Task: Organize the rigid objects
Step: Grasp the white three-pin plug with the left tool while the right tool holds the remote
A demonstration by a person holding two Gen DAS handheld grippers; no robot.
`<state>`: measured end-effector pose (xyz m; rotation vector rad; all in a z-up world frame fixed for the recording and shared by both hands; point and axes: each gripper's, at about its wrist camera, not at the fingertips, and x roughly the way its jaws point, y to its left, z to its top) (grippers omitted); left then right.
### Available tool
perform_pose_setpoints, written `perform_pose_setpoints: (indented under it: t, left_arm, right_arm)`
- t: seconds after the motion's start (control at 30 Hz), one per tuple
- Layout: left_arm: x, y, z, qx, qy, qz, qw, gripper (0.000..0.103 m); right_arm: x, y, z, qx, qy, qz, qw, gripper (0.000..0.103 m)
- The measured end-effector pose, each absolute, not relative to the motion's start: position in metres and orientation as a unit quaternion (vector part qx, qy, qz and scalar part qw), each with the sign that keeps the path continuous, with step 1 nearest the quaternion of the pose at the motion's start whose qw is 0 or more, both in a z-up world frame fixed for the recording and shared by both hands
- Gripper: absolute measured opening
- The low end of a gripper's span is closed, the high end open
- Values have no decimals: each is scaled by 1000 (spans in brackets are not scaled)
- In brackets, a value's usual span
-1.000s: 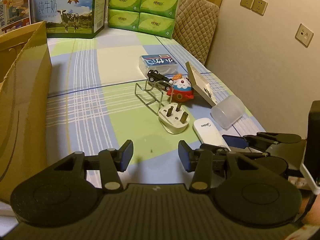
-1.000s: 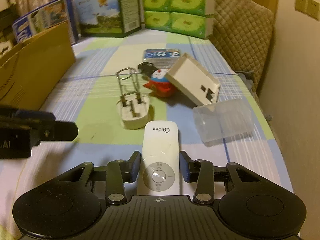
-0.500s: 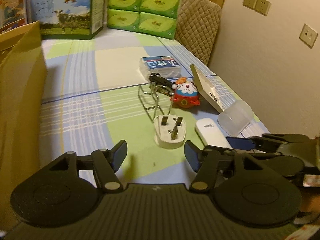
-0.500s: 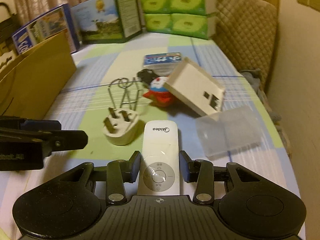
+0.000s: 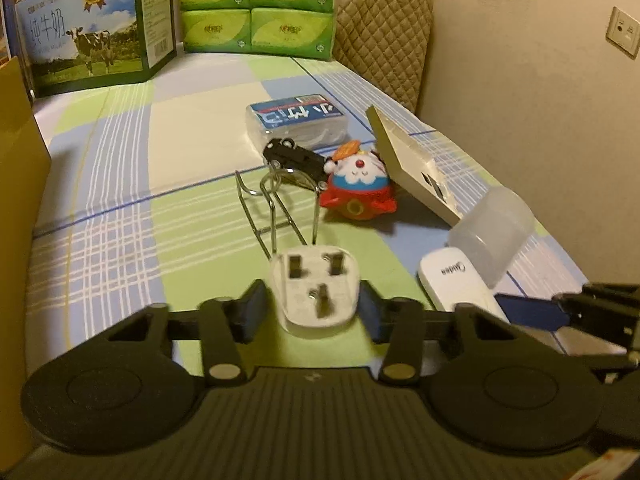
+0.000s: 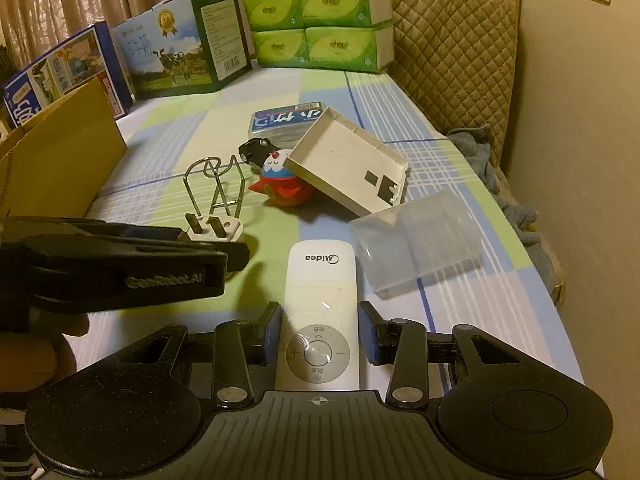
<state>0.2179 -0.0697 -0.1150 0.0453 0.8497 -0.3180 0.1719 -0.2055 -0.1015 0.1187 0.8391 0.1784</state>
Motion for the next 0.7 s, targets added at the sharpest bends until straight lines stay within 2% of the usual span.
perform_pose_setpoints:
  t: [0.33,0.4,0.47,0.7]
  left_arm:
    - [154,-35,-111,39,419,-136,897,39]
    - [151,-32,-111,40,417,-131,899,46]
    - [153,-32,-112,45,412,-130,901,48]
    - [165,-39,-114,49,403,-130,904,47]
  right_arm:
    - [164,-203,-100,68,409,85,906,38]
    - [162,-200,-99,67,409,86,906,38]
    - [161,-198,-99,66,408,86,906,38]
    - [162,-200,-100,69,406,79,908,38]
